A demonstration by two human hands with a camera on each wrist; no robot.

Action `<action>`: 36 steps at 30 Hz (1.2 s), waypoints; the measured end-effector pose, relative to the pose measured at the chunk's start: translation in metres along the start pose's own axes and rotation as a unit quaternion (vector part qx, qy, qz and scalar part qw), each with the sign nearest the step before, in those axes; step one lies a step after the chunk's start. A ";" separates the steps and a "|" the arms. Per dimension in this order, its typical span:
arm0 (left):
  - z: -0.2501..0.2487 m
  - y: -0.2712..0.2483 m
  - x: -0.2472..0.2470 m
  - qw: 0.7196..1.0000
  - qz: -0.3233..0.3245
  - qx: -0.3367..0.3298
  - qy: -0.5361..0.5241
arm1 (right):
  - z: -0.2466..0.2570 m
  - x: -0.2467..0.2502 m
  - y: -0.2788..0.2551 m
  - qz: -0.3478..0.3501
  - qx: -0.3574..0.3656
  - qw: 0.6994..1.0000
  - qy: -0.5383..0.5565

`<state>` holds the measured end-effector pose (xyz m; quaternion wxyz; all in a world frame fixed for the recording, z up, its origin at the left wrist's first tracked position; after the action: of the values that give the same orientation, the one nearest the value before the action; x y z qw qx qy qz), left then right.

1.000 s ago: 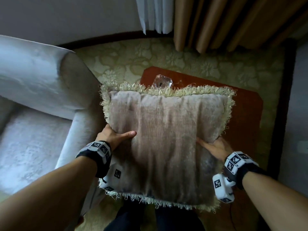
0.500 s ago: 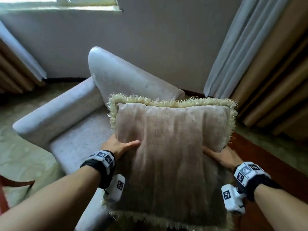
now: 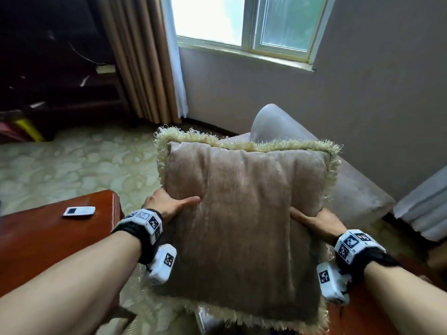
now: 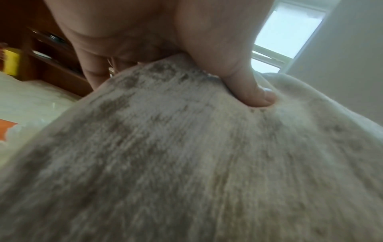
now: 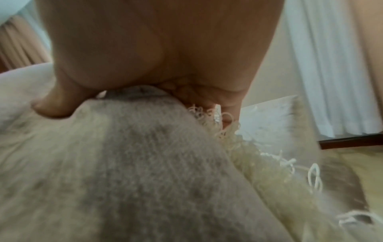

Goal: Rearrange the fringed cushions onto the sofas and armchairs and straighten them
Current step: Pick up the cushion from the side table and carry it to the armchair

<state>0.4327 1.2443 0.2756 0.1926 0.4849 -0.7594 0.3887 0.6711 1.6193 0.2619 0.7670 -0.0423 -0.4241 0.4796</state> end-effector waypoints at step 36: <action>0.130 0.175 0.272 0.999 -0.026 -0.019 -0.011 | 0.296 -0.191 0.061 -0.041 0.028 0.999 -0.017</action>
<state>0.1645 1.0231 0.3060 0.2032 0.5049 -0.7560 0.3637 0.3892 1.4034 0.3047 0.7796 0.0046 -0.4246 0.4603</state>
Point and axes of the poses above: each hand's wrist, its own y-axis towards the middle knuckle, its own x-axis out of the back of the hand, z = x × y, the point moved 8 cm from there along y, towards the middle knuckle, and after that the axes turned 6 degrees about z, right-handed, at the moved point
